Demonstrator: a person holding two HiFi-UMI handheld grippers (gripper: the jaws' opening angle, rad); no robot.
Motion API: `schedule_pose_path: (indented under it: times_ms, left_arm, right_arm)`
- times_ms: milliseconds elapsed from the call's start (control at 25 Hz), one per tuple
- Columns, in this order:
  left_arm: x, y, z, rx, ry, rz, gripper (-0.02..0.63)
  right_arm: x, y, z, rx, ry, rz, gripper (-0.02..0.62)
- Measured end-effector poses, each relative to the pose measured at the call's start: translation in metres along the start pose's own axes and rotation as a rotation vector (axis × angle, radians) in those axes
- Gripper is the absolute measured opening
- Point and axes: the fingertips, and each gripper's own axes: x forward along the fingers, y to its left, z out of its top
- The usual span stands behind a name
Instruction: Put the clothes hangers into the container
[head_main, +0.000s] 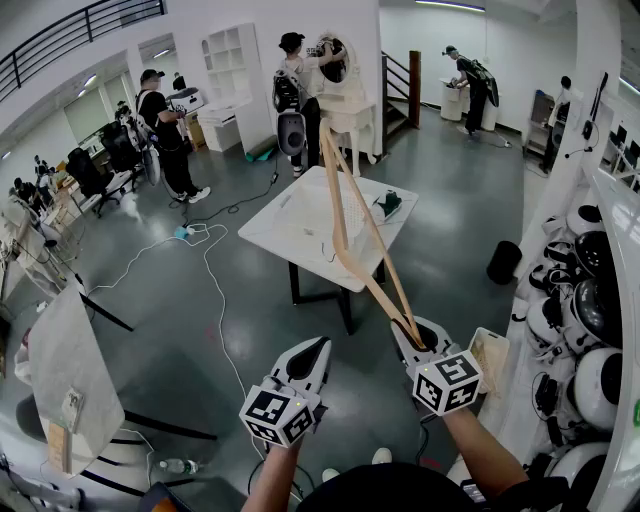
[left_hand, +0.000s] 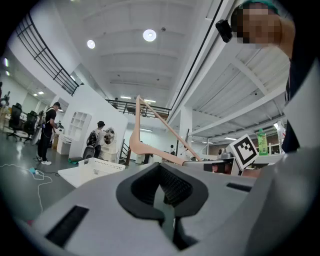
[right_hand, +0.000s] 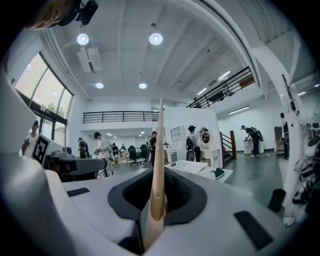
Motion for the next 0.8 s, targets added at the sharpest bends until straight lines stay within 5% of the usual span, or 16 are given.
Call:
schedule_pose_path:
  times_ms: [800]
  left_arm:
    - [0.033,-0.009,-0.012,-0.002,-0.002,0.034,0.003]
  right_arm:
    - [0.006,-0.038,-0.004,0.017,-0.004,0.033,0.063]
